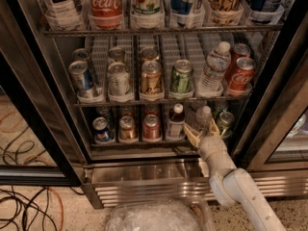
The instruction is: Pick water bottle from bottom shelf of fridge
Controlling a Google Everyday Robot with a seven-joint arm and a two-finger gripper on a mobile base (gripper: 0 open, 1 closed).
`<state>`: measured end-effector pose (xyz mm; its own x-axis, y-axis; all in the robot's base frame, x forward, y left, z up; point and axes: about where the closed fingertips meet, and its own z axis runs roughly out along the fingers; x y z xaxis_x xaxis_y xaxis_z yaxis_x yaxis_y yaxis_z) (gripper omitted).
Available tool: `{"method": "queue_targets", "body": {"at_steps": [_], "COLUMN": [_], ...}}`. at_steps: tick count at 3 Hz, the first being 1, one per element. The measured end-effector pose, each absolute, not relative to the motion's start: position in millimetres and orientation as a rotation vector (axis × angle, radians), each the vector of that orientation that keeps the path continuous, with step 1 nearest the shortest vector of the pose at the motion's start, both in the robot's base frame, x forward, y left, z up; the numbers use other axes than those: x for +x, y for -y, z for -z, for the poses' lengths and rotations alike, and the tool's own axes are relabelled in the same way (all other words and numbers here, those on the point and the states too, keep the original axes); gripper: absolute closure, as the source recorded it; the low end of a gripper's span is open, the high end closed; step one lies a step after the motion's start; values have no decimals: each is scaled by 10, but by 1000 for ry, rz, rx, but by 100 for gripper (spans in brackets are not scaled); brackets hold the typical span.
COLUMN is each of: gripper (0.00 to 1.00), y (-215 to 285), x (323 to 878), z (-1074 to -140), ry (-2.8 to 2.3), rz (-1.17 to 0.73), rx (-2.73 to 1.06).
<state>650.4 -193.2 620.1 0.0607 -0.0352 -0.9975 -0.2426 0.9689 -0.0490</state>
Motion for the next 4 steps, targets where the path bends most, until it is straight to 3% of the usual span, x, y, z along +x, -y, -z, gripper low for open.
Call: {"method": "queue_targets", "body": {"at_steps": [1,2,4], "gripper": [30,49,95], "y": [1915,1915,1915], "x": [6570,6570,6570], "z": [-6198,-6199,-6199], "ry": [-1510,-1510,-1510], "rz": [-160,-160,-160], "rx": [-226,-226,-226]}}
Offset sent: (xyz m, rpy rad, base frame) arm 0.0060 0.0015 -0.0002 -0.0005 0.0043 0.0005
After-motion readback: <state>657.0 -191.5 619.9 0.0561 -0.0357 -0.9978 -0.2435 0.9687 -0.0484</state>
